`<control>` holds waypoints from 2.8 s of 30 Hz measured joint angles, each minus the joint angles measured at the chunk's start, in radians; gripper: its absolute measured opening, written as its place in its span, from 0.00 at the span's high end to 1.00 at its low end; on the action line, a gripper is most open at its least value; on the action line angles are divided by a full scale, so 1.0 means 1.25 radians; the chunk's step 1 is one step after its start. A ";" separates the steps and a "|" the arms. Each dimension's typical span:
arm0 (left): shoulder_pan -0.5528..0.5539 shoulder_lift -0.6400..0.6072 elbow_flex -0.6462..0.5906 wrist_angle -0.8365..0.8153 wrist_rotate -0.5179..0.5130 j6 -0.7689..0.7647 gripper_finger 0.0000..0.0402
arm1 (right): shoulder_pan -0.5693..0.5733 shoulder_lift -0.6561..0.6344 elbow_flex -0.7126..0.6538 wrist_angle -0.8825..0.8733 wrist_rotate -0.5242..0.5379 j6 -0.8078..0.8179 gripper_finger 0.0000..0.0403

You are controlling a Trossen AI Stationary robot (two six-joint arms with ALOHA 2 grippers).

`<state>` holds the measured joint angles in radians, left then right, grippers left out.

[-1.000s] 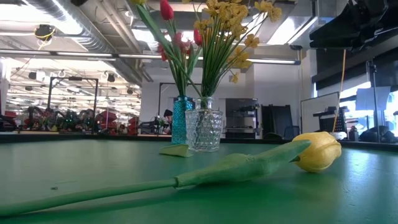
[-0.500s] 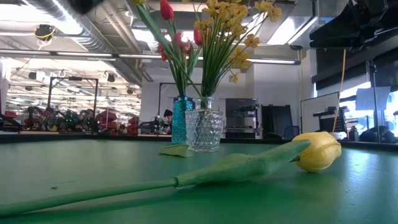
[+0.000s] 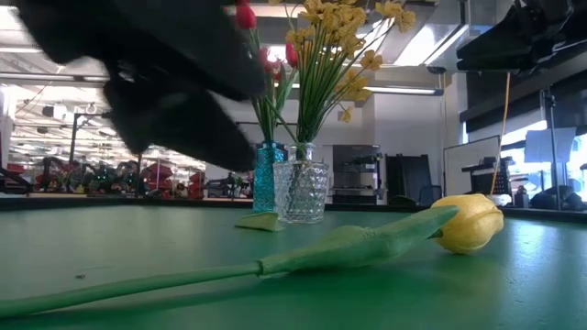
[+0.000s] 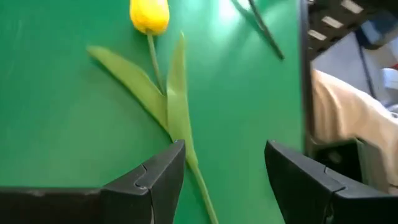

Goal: Sort flowers into vase by color
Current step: Put the yellow flower into the transparent vase

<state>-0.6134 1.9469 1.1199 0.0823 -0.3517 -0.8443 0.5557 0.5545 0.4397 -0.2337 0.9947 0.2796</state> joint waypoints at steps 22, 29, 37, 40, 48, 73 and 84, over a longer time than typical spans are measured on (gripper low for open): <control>0.043 0.155 0.269 -0.377 0.050 -0.029 0.47 | 0.000 0.000 0.000 -0.003 -0.052 0.000 0.45; 0.051 0.186 0.275 -0.401 0.041 -0.059 0.47 | 0.000 0.000 0.000 -0.003 -0.052 0.000 0.45; 0.054 0.186 0.272 -0.414 -0.017 -0.053 0.64 | 0.000 0.000 0.000 -0.003 -0.052 0.000 0.45; 0.054 0.186 0.271 -0.418 -0.027 -0.053 0.79 | 0.000 0.000 0.000 -0.003 -0.052 0.000 0.45; 0.049 0.159 0.312 -0.513 -0.024 -0.052 0.99 | 0.000 0.000 0.000 -0.003 -0.052 -0.001 0.45; -0.181 -0.106 0.306 -0.488 -0.608 0.061 1.00 | 0.000 0.000 0.000 -0.001 -0.050 -0.036 0.45; -0.089 -0.106 0.028 0.404 -0.291 0.606 1.00 | 0.000 0.000 0.000 0.000 -0.050 -0.048 0.45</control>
<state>-0.7241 1.8149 1.1547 0.5870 -0.7151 -0.0871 0.5560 0.5541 0.4397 -0.2342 0.9326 0.2192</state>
